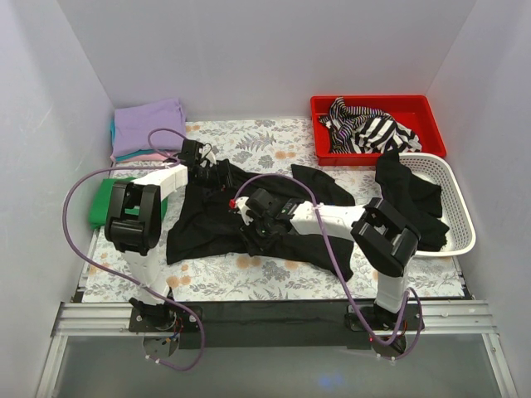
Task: Fold and stack the t-shirts
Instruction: Flatten the tshirt out
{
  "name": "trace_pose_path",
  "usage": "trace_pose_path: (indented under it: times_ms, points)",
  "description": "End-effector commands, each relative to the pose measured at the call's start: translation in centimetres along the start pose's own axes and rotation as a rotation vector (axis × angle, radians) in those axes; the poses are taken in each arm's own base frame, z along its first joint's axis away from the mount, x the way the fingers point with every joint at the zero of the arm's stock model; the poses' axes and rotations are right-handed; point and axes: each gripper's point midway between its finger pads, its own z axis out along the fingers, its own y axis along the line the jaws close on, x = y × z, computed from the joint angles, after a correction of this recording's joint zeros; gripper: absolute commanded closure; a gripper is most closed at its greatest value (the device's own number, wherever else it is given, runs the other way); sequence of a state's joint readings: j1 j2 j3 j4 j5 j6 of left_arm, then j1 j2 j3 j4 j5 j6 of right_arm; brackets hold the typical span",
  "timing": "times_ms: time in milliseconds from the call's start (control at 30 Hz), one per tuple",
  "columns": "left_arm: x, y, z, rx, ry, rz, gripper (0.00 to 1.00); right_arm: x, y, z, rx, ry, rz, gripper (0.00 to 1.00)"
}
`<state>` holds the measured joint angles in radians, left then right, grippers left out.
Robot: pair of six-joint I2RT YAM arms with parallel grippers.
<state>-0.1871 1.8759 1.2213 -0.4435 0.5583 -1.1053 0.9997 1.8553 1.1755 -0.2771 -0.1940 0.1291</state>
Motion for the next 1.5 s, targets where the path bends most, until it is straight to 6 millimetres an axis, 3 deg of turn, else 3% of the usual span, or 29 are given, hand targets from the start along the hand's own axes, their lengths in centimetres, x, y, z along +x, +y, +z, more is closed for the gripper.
trace_pose_path:
  times_ms: [0, 133, 167, 400, 533, 833, 967, 1067, 1100, 1167, 1200, 1267, 1300, 1367, 1400, 1433, 1467]
  points:
    - [-1.4, -1.1, -0.4, 0.023, -0.029, 0.027, 0.24, 0.7, 0.4, 0.5, -0.026, 0.011, 0.014, 0.48]
    - [-1.5, -0.5, 0.1, -0.001, -0.005, 0.022, 0.24, 4.1, 1.3, 0.2, -0.068, 0.073, 0.057, 0.48]
    - [-1.7, -0.3, 0.2, -0.014, -0.008, 0.025, 0.24, 5.7, 1.6, -0.3, -0.077, 0.099, 0.068, 0.48]
    - [-2.7, 0.7, 1.1, -0.067, 0.014, 0.03, 0.25, 12.1, 4.2, -2.7, -0.116, 0.21, 0.078, 0.48]
    - [-2.5, 1.7, 1.6, -0.102, 0.027, 0.028, 0.25, 13.6, 5.6, -3.7, -0.144, 0.246, 0.064, 0.47]
    - [-2.9, 2.8, 1.4, -0.17, 0.025, 0.04, 0.25, 11.1, 9.6, -6.7, -0.263, 0.21, -0.038, 0.46]
    - [-3.6, 1.3, 1.0, -0.113, 0.019, 0.063, 0.25, 9.8, 9.9, -7.7, -0.225, 0.15, -0.077, 0.45]
    - [-4.5, -0.4, -0.1, -0.073, -0.03, 0.098, 0.25, 6.9, 8.7, -8.6, -0.126, 0.05, -0.122, 0.44]
    - [-4.9, -1.4, -0.7, -0.04, -0.04, 0.112, 0.25, 4.5, 7.6, -9.1, -0.027, -0.025, -0.128, 0.44]
    - [-5.8, -3.0, -2.0, -0.015, -0.078, 0.135, 0.25, 1.8, 6.5, -10.3, 0.06, -0.105, -0.138, 0.42]
    - [-6.4, -3.3, -2.4, -0.023, -0.106, 0.137, 0.25, -0.5, 4.6, -11.3, 0.176, -0.177, -0.122, 0.41]
    - [-8.1, -4.1, -3.9, -0.042, -0.192, 0.158, 0.24, -2.5, 2.4, -12.3, 0.264, -0.229, -0.072, 0.41]
    - [-8.8, -4.1, -4.3, -0.067, -0.226, 0.157, 0.23, -3.8, -0.3, -13.4, 0.341, -0.264, -0.015, 0.41]
    - [-10.6, -3.6, -5.4, -0.13, -0.302, 0.157, 0.21, -4.3, -3.8, -14.3, 0.439, -0.279, 0.055, 0.41]
    - [-11.1, -3.4, -5.7, -0.136, -0.315, 0.156, 0.21, -4.5, -7.2, -15.5, 0.52, -0.294, 0.121, 0.41]
    - [-11.9, -3.1, -6.1, -0.141, -0.332, 0.151, 0.21, -4.6, -8.8, -16.2, 0.552, -0.3, 0.147, 0.41]
    - [-12.2, -2.5, -5.9, -0.155, -0.33, 0.135, 0.2, -4.4, -12.1, -17.5, 0.617, -0.319, 0.211, 0.41]
